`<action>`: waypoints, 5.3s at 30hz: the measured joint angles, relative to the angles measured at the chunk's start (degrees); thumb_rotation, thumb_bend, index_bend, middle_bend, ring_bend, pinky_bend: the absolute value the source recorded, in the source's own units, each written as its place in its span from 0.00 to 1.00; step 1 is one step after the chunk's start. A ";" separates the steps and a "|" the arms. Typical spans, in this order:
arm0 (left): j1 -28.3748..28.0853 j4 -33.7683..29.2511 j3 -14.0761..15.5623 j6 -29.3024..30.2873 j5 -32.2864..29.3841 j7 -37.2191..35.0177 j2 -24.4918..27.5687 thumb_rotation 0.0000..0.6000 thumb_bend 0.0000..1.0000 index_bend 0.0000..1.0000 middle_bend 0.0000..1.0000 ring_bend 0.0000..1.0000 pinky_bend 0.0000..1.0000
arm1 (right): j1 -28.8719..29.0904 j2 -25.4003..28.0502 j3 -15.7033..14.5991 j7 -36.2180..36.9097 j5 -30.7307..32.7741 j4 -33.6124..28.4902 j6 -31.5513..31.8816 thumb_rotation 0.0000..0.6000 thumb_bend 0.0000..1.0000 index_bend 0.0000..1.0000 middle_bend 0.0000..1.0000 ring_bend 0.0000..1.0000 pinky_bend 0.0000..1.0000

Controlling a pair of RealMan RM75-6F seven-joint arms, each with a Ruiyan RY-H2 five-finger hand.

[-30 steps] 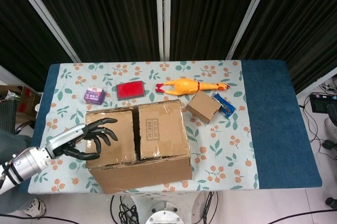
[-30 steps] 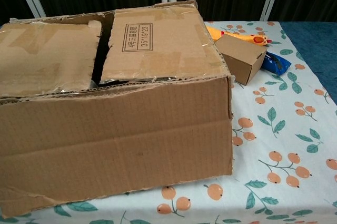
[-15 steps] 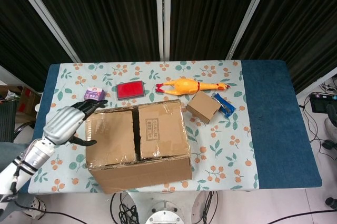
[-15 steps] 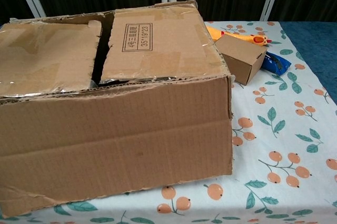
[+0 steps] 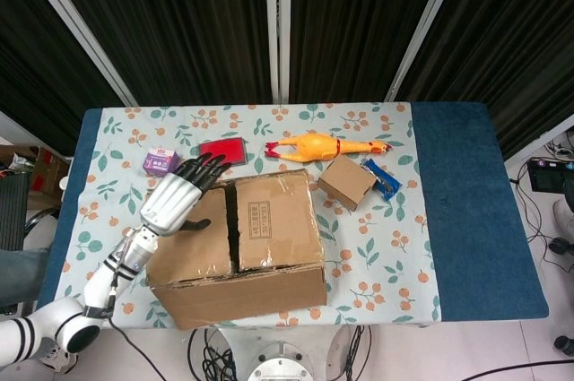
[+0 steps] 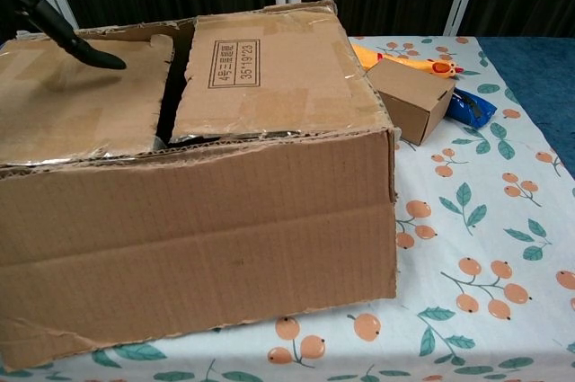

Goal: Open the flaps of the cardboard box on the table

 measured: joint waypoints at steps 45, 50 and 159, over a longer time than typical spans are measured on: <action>-16.33 11.05 -19.15 -2.72 -7.62 -0.30 -22.07 1.00 0.04 0.00 0.00 0.04 0.18 | -2.64 0.38 0.74 8.64 2.26 5.45 0.35 1.00 0.19 0.00 0.00 0.00 0.00; -21.11 12.31 -22.81 -5.27 -11.47 0.13 -24.35 1.00 0.04 0.00 0.00 0.04 0.18 | -2.99 0.29 0.77 9.09 2.36 5.58 0.66 1.00 0.19 0.00 0.00 0.00 0.00; -17.65 0.37 6.94 -19.11 15.34 -24.61 12.80 0.14 0.00 0.29 0.50 0.10 0.17 | -3.15 -2.21 0.04 4.82 2.26 3.94 -0.69 1.00 0.18 0.00 0.00 0.00 0.00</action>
